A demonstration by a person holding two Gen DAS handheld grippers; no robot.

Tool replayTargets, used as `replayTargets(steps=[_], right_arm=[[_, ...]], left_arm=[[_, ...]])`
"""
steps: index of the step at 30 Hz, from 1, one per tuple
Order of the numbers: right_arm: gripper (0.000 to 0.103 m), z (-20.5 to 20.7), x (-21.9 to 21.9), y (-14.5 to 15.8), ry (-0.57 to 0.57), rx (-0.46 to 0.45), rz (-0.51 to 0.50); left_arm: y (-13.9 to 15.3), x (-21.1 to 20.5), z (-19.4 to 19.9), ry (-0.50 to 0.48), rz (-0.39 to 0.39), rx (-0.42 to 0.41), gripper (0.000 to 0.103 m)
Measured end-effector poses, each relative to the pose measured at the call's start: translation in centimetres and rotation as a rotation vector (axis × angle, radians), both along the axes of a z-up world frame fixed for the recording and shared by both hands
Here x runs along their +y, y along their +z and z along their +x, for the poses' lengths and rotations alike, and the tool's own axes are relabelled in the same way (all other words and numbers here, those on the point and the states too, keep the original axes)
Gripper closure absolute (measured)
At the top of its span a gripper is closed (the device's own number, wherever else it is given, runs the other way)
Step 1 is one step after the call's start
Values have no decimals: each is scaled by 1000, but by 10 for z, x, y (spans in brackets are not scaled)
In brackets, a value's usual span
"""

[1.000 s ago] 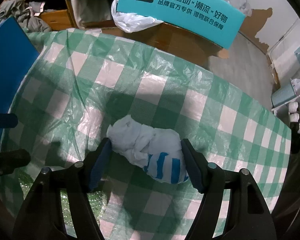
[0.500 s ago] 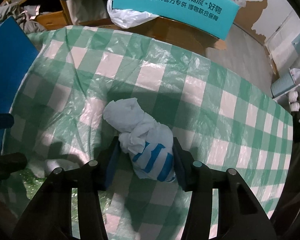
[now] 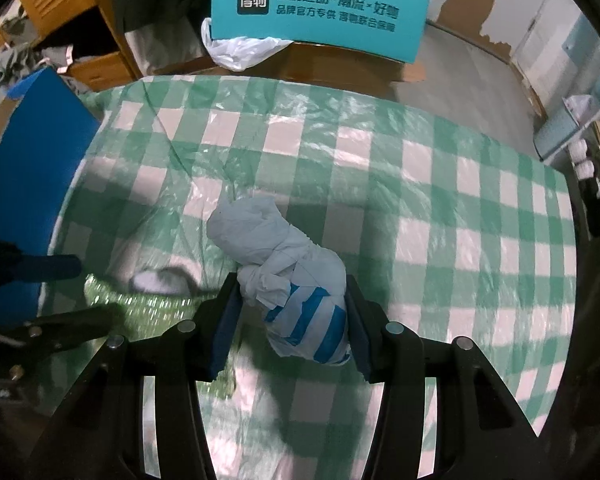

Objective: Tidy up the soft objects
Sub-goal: 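Grasp the green glittery bubble bag with the left tool while the right tool holds the sock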

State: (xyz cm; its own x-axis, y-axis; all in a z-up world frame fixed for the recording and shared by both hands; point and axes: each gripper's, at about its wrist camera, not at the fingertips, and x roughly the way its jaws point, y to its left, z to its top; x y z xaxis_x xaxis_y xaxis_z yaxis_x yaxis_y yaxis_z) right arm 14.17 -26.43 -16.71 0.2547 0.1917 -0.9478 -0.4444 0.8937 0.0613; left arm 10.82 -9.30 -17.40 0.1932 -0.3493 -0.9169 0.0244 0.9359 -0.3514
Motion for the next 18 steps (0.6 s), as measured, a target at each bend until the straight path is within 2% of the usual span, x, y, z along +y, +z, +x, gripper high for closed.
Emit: replayTargets(steps=[12,14,18], right_arm=[[54,-31,-21,4,-47,22,18],[54,-34,-25,4,-53,30,21],[54,-35,-28,4,-63,39,24]], left_arm=[[3,-26,-9,-76,82,-68,40],[5,-27,-10,-72,97,-85,43],[9,-29,-10,-66,95,-110,58]])
